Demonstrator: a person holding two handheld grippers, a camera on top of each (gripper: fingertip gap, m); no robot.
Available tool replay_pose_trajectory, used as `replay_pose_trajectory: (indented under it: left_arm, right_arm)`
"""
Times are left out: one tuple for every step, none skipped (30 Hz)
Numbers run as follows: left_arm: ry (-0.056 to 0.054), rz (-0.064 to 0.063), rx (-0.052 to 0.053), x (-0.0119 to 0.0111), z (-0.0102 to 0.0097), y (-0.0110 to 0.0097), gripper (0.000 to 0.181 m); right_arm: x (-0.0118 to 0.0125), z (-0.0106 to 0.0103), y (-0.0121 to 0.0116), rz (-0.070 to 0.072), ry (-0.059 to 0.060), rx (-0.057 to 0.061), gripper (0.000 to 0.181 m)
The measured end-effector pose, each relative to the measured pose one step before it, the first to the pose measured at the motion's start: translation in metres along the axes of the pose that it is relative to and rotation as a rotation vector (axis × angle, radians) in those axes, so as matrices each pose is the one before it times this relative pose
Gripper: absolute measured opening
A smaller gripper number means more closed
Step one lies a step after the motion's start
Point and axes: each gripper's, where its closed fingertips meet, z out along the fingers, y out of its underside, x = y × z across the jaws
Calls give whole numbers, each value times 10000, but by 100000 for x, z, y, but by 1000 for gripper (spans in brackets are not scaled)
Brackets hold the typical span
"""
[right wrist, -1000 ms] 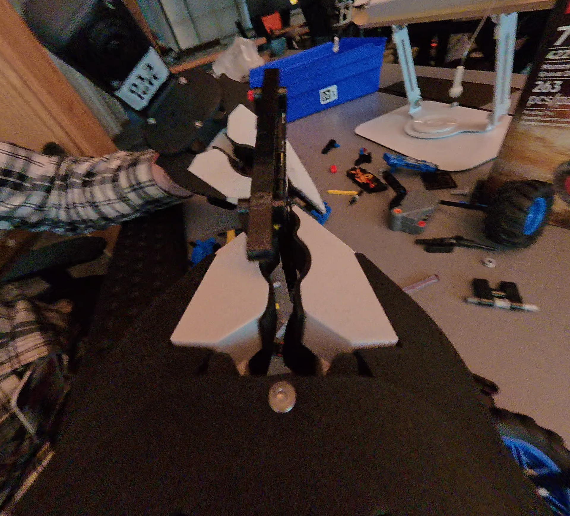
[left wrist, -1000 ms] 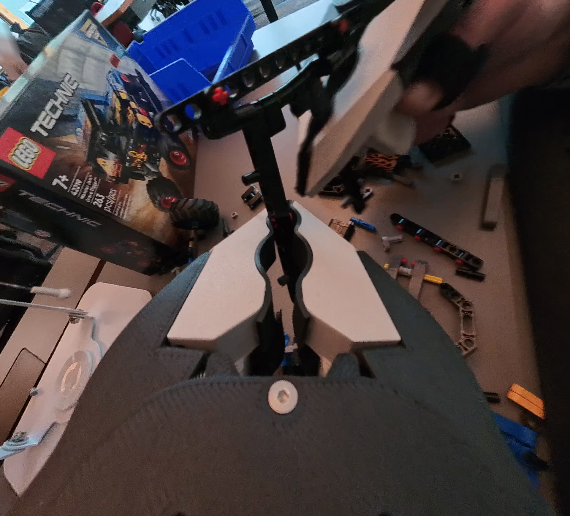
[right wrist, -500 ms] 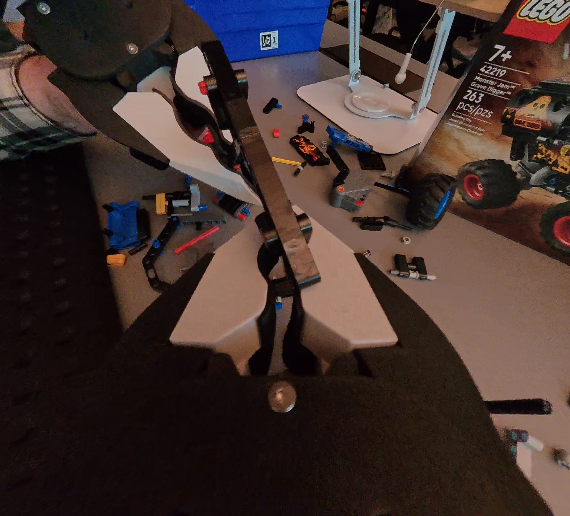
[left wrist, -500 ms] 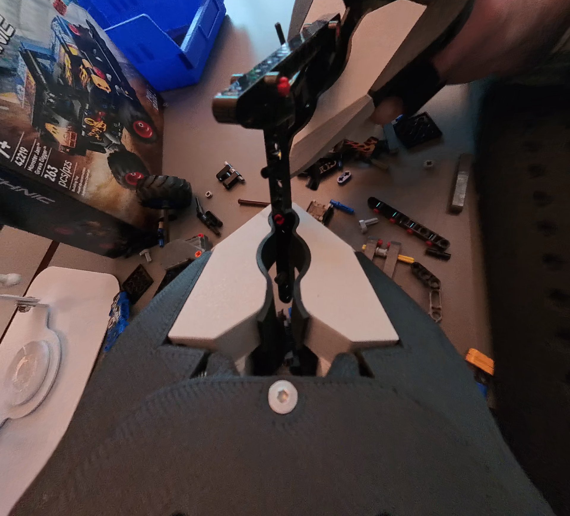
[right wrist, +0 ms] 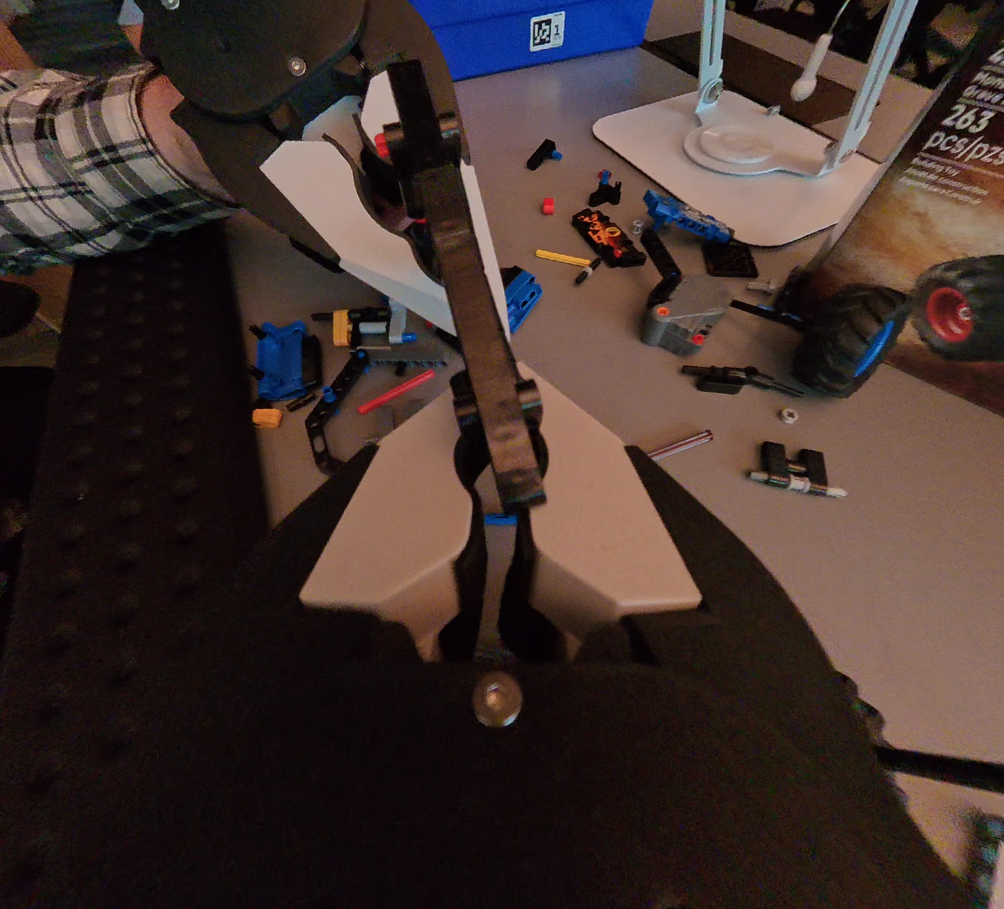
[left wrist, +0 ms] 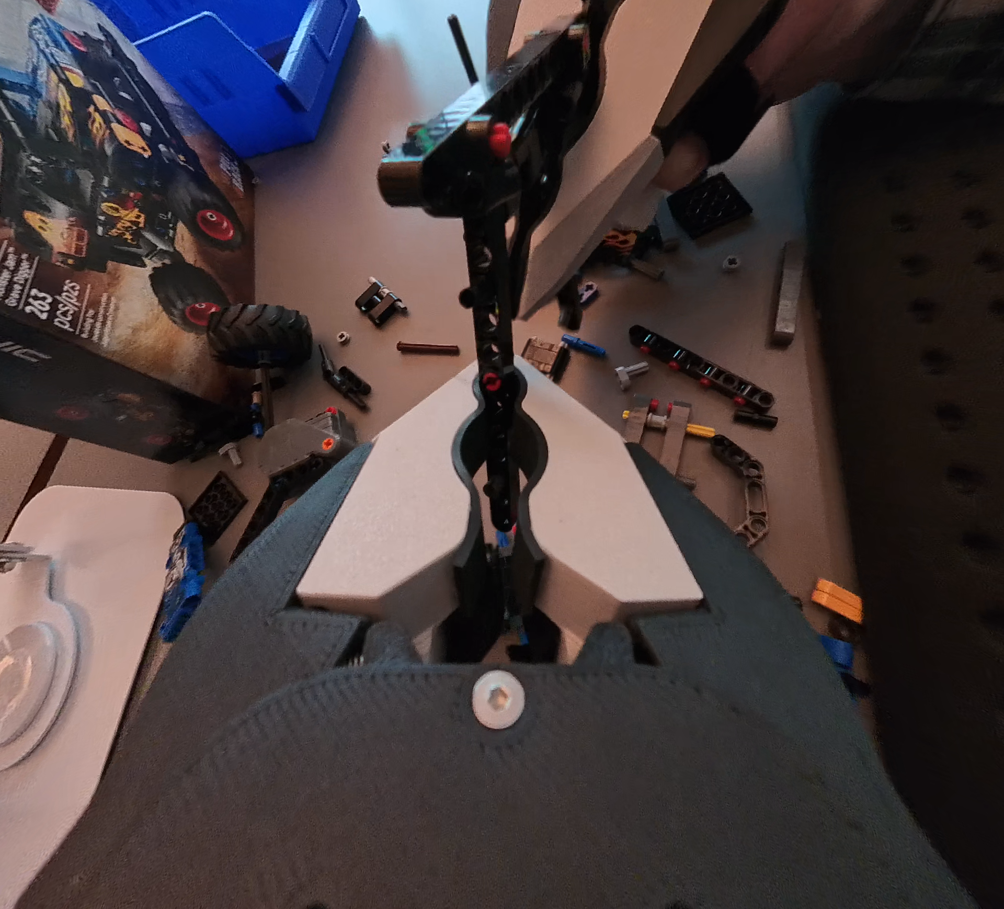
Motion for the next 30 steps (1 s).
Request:
replay_pose_trajectory:
  left_arm:
    - [47, 53, -26, 237, 352, 79, 0]
    - [164, -89, 206, 187, 170, -169, 0]
    - [193, -370, 263, -100, -68, -326, 0]
    - [254, -331, 235, 57, -185, -438, 0]
    - [97, -121, 110, 73, -104, -249, 0]
    - [12, 36, 15, 121, 45, 0, 0]
    - [91, -120, -55, 173, 126, 117, 0]
    - [-29, -179, -38, -141, 48, 116, 0]
    - [-118, -129, -53, -476, -165, 174, 0]
    - [-8, -238, -5, -443, -290, 155, 0]
    - [89, -419, 195, -335, -351, -144, 0]
    - [225, -410, 222, -31, -289, -251, 0]
    - [184, -186, 142, 144, -165, -192, 0]
    - [97, -4, -16, 213, 28, -13, 0]
    - [31, 92, -161, 238, 216, 152, 0]
    - [-196, 233, -174, -14, 271, 192, 0]
    - [-129, 257, -55, 99, 234, 29, 0]
    - [-92, 54, 54, 42, 199, -171, 7]
    - [-102, -80, 142, -40, 162, -323, 18]
    - [-223, -69, 178, -239, 93, -364, 22]
    - [-162, -34, 136, -106, 140, -353, 32]
    - [159, 75, 98, 515, 238, -313, 56]
    - [-208, 9, 30, 85, 352, -235, 70]
    - [-372, 193, -203, -105, 412, 144, 78]
    - [-540, 328, -204, -330, 404, 150, 78]
    - [-394, 176, -79, -163, 422, 32, 86]
    - [-81, 55, -110, 189, 430, 145, 93]
    - [-137, 66, -149, 38, 308, 215, 92]
    - [-345, 73, -24, -286, 168, 11, 86]
    - [-241, -89, 55, -213, 115, -165, 85]
  right_arm:
    - [-344, 206, -23, 188, -237, 110, 0]
    - [-197, 119, -210, 144, -112, 177, 0]
    - [-39, 32, -294, 164, -43, 207, 0]
    - [-191, 24, -370, 315, -232, 272, 0]
    - [-218, -24, -263, 312, -274, 202, 0]
    - [-106, -62, -40, 35, -113, 29, 0]
    - [-54, -80, 109, -197, 14, -76, 3]
    - [150, -127, 21, -124, 130, -6, 9]
    - [300, -338, -194, -17, 168, 119, 12]
    - [414, -563, -377, -47, 209, 213, 16]
    - [496, -670, -547, -36, 250, 320, 19]
    - [386, -581, -668, 36, 176, 386, 24]
    - [25, -351, -645, 51, -11, 355, 29]
    - [-349, -60, -433, -83, -147, 227, 25]
    - [-549, 228, 7, -180, -202, -11, 15]
    - [-353, 424, 277, -33, -95, -165, 13]
    - [-135, 450, 335, 110, -28, -174, 8]
    - [1, 345, 217, 186, -8, -104, 7]
    - [225, 180, -47, 281, 72, 50, 7]
    - [197, -5, -368, 398, -8, 266, 6]
    - [66, -147, -648, 486, -120, 467, 5]
    - [309, -148, -613, 463, 63, 469, 5]
    - [505, -72, -297, 263, 228, 252, 5]
    - [320, -40, -230, 240, 121, 203, 5]
    - [-158, 76, -93, 214, -152, 96, 5]
    - [-132, 128, -11, 73, -50, 40, 5]
    - [115, 39, -119, -76, 167, 77, 5]
    - [48, 11, -115, -61, 93, 69, 4]
    - [10, 16, -82, 33, 5, 59, 5]
    - [6, 27, -105, 24, 29, 103, 4]
